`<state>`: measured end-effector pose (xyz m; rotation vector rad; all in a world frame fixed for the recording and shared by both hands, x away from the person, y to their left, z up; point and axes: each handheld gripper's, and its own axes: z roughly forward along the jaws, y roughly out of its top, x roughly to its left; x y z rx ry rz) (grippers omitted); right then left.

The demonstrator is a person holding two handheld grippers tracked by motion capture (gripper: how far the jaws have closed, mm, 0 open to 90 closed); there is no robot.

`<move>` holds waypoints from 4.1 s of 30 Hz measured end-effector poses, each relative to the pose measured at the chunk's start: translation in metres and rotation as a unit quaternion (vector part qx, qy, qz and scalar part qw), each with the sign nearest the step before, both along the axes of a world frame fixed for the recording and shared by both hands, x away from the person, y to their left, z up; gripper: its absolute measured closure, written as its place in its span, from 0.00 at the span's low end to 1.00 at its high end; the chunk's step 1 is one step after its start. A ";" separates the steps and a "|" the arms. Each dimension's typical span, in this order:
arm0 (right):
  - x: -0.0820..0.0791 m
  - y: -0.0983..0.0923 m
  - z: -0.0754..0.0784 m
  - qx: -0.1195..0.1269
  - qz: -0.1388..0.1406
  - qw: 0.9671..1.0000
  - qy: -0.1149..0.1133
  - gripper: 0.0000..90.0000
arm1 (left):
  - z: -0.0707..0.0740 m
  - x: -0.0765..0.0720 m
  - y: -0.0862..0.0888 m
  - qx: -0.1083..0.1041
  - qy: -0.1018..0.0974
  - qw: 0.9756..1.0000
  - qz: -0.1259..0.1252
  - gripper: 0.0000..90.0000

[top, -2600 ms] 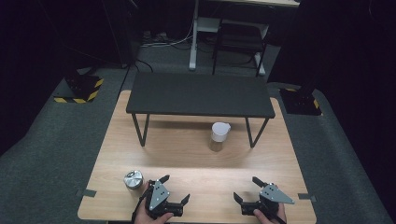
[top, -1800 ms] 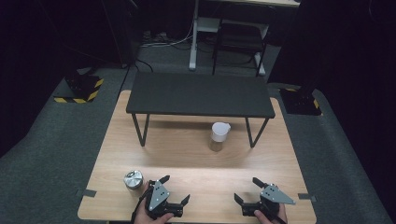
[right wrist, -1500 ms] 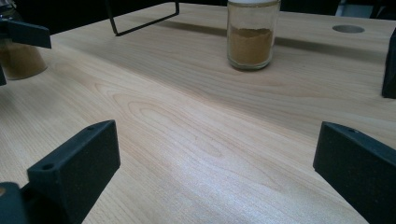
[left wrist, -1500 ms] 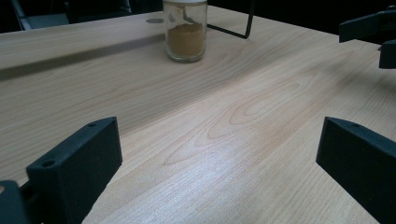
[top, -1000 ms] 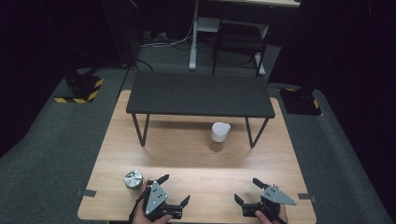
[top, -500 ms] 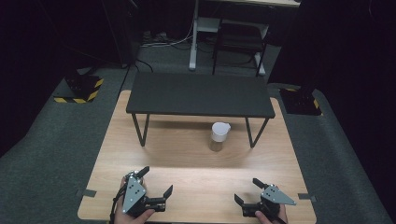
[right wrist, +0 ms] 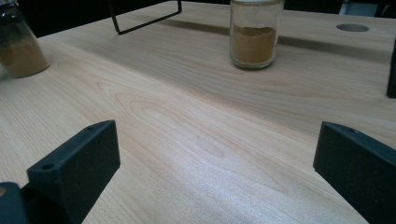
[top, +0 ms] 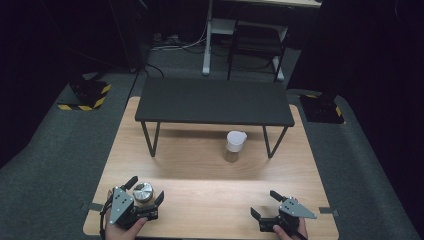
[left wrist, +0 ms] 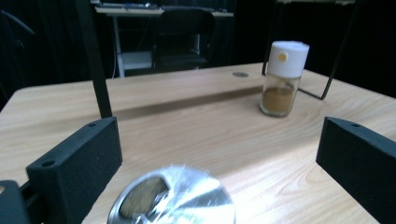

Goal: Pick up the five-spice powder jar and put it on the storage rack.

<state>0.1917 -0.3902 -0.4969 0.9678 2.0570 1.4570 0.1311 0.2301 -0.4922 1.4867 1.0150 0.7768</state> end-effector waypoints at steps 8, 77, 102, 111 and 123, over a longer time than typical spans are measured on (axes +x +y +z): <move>0.002 -0.001 0.000 0.002 0.001 1.000 0.003 0.00 | -0.012 -0.006 0.009 -0.005 0.010 1.000 0.014 0.00; 0.004 -0.001 -0.001 0.009 0.001 1.000 0.003 0.00 | 0.028 0.006 -0.019 -0.003 0.015 1.000 -0.005 0.39; 0.006 -0.003 -0.001 0.010 0.007 1.000 0.003 0.00 | 0.081 0.059 -0.061 0.004 0.005 1.000 -0.018 0.39; 0.006 -0.003 -0.002 0.011 0.008 1.000 0.003 0.00 | 0.104 0.073 -0.067 0.002 -0.001 1.000 -0.017 0.39; 0.006 -0.003 -0.002 0.012 0.007 1.000 0.003 0.00 | 0.126 0.082 -0.068 -0.001 -0.009 1.000 -0.009 0.39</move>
